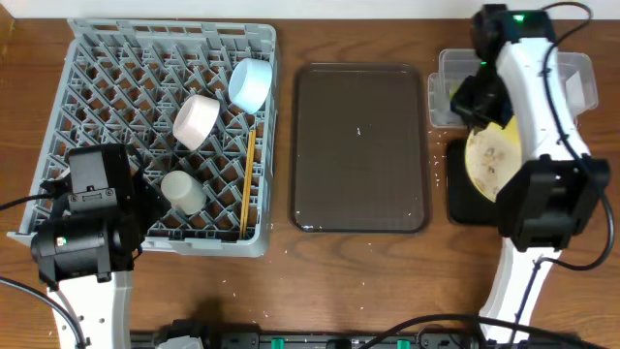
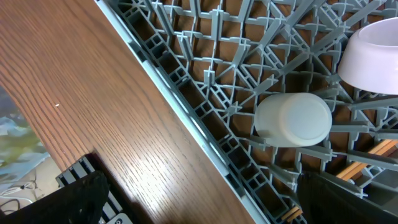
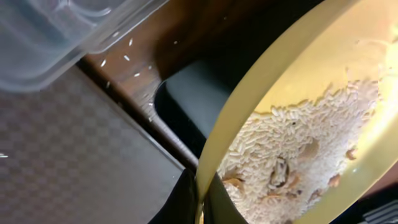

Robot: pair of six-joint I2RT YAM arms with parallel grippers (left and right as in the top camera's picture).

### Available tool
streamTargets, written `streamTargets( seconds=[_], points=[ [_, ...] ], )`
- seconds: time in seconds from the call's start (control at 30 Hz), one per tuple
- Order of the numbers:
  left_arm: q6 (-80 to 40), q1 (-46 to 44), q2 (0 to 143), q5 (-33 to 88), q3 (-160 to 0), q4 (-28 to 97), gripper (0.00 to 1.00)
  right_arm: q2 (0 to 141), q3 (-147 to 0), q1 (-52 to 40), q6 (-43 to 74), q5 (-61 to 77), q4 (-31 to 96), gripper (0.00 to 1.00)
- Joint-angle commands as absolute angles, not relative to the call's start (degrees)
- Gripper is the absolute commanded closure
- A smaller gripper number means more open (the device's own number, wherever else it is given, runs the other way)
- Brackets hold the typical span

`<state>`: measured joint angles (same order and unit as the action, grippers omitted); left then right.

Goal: Sort waste into correct bins and load items into the dishwasher
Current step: 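Carry the yellow plate right over the black tray, then tilt the yellow plate to scrape food scraps onto the black tray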

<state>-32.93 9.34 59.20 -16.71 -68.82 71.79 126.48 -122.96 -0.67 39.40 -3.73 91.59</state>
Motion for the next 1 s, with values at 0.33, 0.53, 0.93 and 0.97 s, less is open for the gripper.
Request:
streamTargets(
  seconds=[0.33,0.53,0.93,0.97],
  points=[
    [-32.6,9.7,59.2,-17.6,-69.6,72.0,0.02,124.7,-124.0,11.1,29.8,11.4,88.6,0.98],
    [-32.6,9.7,59.2,-17.6,-69.6,72.0,0.02,124.7,-124.0,13.8,28.4,15.1,88.0,0.98],
    [-32.6,9.7,59.2,-17.6,-69.6,72.0,0.02,124.7,-124.0,18.9,25.6,24.0,88.2,0.98],
    [-32.6,9.7,59.2,-17.6,-69.6,72.0,0.02,124.7,-124.0,19.5,25.6,25.0,88.6,0.98]
  ],
)
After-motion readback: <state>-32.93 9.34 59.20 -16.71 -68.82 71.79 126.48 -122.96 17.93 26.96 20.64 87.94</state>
